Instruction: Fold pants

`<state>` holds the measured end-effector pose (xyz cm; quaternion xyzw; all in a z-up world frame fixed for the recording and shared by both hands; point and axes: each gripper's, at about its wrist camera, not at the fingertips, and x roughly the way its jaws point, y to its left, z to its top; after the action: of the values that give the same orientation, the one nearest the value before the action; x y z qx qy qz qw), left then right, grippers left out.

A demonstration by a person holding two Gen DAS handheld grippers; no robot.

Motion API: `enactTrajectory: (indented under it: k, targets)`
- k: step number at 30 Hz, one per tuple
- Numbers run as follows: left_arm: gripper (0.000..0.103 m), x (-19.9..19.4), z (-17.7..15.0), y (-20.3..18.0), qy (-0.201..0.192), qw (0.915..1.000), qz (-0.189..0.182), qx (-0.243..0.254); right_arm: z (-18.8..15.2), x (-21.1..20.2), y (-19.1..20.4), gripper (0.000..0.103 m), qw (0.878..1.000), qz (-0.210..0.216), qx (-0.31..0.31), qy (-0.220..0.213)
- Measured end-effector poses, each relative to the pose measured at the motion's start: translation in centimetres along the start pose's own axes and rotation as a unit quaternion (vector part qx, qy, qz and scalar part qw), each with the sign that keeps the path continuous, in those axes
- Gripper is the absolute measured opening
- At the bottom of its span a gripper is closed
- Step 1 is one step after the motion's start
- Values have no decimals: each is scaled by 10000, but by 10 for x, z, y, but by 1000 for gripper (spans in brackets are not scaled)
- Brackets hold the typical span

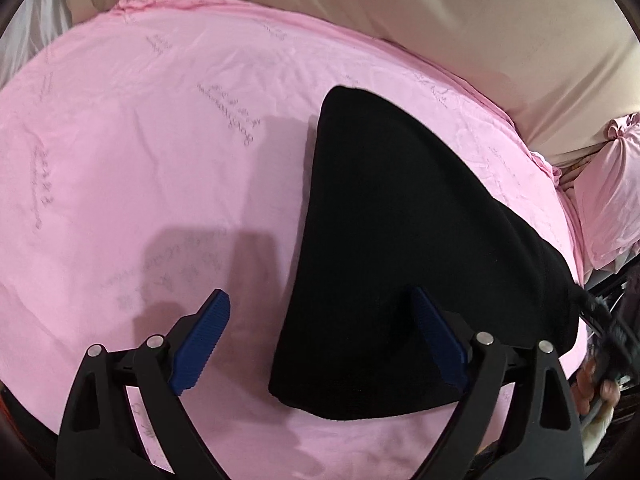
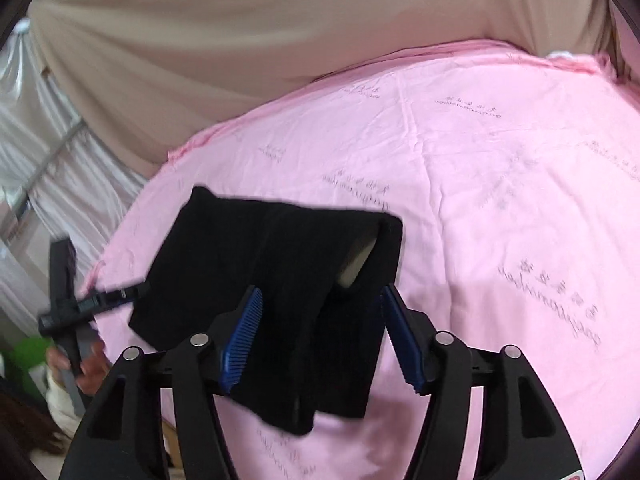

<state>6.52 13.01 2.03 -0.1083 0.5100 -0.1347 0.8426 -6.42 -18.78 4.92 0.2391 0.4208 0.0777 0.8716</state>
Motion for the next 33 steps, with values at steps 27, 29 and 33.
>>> enactTrajectory:
  k: [27,29,33]
  targets:
    - [85,41,5,-7,467,9940,-955,-266,-27,37,1,57,9977,-11,380,568]
    - [56,38,6,-11,447,9937,-1014,-145,-23,36,16,41,9987,-60,175,470]
    - [21,-8,8,-5,64,9944,-1048,-114,-14,7,60,35,9985,-44,-520,150]
